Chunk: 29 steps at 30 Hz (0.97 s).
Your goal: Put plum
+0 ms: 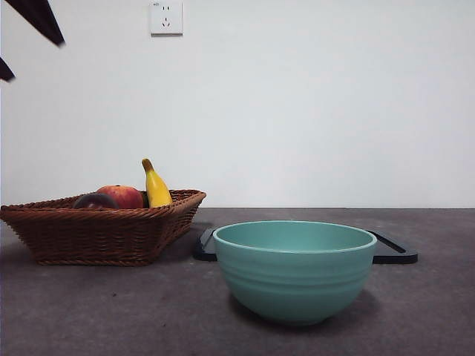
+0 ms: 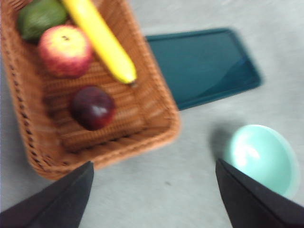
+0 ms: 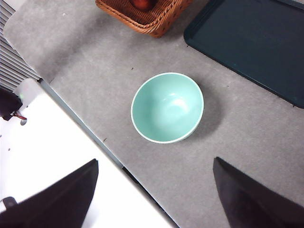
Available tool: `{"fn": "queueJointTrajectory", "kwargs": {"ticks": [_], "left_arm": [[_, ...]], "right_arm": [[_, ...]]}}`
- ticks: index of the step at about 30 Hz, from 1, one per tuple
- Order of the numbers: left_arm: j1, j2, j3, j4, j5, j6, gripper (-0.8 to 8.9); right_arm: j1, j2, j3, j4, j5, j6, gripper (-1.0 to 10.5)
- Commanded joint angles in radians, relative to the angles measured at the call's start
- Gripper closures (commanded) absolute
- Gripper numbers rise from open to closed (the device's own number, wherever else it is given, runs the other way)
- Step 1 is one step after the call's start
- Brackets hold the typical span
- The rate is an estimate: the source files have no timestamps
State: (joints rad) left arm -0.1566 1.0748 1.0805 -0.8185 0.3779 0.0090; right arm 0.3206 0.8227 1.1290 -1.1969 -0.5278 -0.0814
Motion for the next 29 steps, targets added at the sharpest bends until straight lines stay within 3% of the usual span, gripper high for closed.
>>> {"fn": "queueJointTrajectory", "kwargs": {"ticks": [1,11,29], "left_arm": [[-0.021,0.078,0.050,0.038,-0.041,0.002,4.04],[-0.068,0.341,0.145,0.061,-0.195,0.064,4.04],[-0.081,0.585,0.147,0.200,-0.206,0.112,4.04]], "right_arm": [[0.005,0.006,0.018,0.006,-0.003,-0.004,5.6],[0.005,0.006,0.018,0.007,-0.003,-0.004,5.6],[0.005,0.006,0.018,0.007,-0.003,0.003,5.6]]}}
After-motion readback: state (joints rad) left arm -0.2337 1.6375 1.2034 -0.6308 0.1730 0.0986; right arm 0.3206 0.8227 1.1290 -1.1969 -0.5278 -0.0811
